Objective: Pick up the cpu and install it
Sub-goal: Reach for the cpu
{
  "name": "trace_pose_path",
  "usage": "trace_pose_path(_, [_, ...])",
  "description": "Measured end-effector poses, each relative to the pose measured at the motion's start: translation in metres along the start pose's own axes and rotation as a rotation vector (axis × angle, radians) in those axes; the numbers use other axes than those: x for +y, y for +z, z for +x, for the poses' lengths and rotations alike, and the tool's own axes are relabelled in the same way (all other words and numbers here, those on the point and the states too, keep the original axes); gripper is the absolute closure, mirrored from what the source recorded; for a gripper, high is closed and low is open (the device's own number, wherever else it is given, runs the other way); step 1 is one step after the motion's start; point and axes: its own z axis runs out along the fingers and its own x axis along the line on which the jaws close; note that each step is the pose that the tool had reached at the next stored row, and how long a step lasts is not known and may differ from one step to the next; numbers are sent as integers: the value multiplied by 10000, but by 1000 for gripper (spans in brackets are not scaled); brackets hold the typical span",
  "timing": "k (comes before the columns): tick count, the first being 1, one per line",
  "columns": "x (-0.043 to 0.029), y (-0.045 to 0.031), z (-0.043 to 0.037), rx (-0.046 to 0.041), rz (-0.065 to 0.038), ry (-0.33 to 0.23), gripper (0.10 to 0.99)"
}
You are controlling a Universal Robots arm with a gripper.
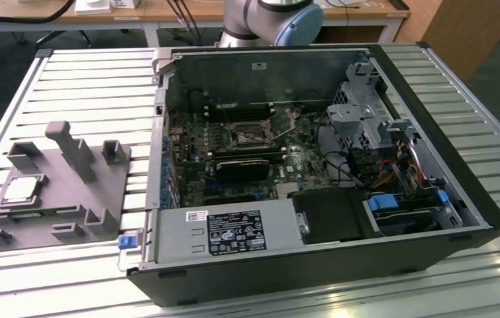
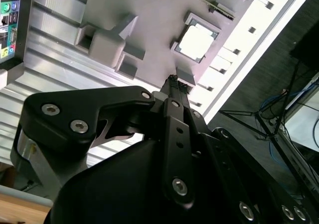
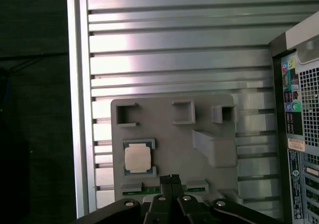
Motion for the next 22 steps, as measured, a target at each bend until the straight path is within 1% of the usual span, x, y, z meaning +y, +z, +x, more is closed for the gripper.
trace_pose_path(8, [-9, 19, 109, 9, 2, 0, 980])
trace_pose_path(18, [-24, 44, 291, 11, 1, 1, 980])
trace_pose_path(22, [-29, 52, 347, 11, 0, 0, 980])
